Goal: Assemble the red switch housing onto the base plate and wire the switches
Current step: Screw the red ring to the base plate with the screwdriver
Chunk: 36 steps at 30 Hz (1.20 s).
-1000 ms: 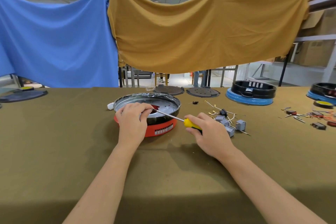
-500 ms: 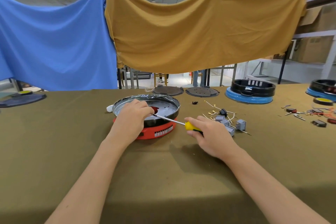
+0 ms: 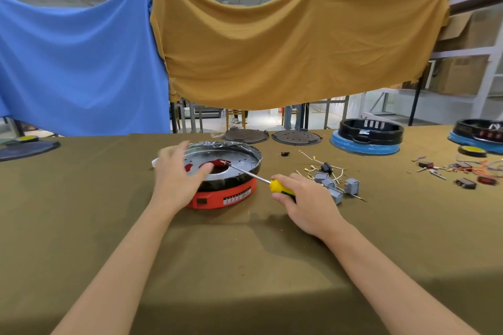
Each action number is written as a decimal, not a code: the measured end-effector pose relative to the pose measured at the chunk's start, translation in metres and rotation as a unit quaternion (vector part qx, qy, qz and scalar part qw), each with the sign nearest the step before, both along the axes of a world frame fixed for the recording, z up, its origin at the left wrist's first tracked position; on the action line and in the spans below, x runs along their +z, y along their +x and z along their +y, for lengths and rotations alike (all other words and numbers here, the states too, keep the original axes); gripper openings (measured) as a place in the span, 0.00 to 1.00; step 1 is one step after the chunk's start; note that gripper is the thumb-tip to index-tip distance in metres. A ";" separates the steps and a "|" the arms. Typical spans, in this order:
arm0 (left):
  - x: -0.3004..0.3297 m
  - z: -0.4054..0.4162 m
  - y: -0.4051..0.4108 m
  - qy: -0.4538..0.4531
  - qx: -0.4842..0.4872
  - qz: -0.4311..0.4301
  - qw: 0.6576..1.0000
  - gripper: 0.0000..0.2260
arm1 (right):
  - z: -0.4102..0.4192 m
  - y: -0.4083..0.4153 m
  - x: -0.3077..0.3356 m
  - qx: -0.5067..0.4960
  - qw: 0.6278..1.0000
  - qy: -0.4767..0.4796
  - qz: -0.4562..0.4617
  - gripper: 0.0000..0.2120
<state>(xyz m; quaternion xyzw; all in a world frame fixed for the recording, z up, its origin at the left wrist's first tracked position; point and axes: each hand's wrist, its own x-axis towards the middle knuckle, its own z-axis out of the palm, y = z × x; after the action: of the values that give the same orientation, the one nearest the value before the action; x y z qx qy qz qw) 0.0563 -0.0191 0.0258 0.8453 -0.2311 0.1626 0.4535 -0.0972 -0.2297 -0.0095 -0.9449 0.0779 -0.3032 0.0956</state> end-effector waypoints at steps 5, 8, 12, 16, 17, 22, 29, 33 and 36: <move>-0.019 -0.007 -0.004 -0.128 0.184 0.280 0.933 0.39 | -0.002 0.002 -0.001 -0.011 1.000 0.014 -0.010 0.19; -0.016 -0.022 -0.001 -0.230 0.135 0.369 0.890 0.28 | -0.002 0.002 -0.001 -0.015 1.000 0.016 -0.006 0.19; -0.005 -0.036 -0.003 -0.345 0.176 0.332 0.860 0.21 | -0.002 0.000 -0.001 -0.018 1.000 0.023 0.002 0.19; -0.007 -0.035 -0.002 -0.392 0.129 0.181 0.893 0.14 | -0.003 -0.001 -0.002 -0.019 1.000 0.015 0.011 0.18; -0.007 -0.032 -0.001 -0.397 0.108 0.133 0.902 0.13 | -0.003 0.000 -0.002 -0.017 1.000 0.012 0.013 0.18; -0.014 -0.022 0.009 -0.387 0.038 -0.001 0.921 0.13 | 0.000 0.000 -0.002 -0.006 0.999 -0.015 0.041 0.18; -0.020 -0.027 0.008 -0.352 -0.016 -0.057 0.934 0.10 | 0.013 0.005 -0.003 0.003 0.995 -0.062 0.080 0.15; -0.021 -0.031 0.007 -0.349 -0.040 -0.066 0.934 0.10 | 0.019 0.006 -0.003 0.005 0.993 -0.084 0.083 0.15; -0.023 -0.032 0.009 -0.350 -0.044 -0.077 0.932 0.10 | 0.019 0.007 -0.002 0.000 0.993 -0.081 0.083 0.15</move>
<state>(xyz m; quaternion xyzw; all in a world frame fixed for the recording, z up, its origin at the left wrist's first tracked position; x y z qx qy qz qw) 0.0648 -0.0509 0.0028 0.6067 -0.2302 0.2777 0.7083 -0.0902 -0.2111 -0.0113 -0.9714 0.0611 -0.2293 0.0124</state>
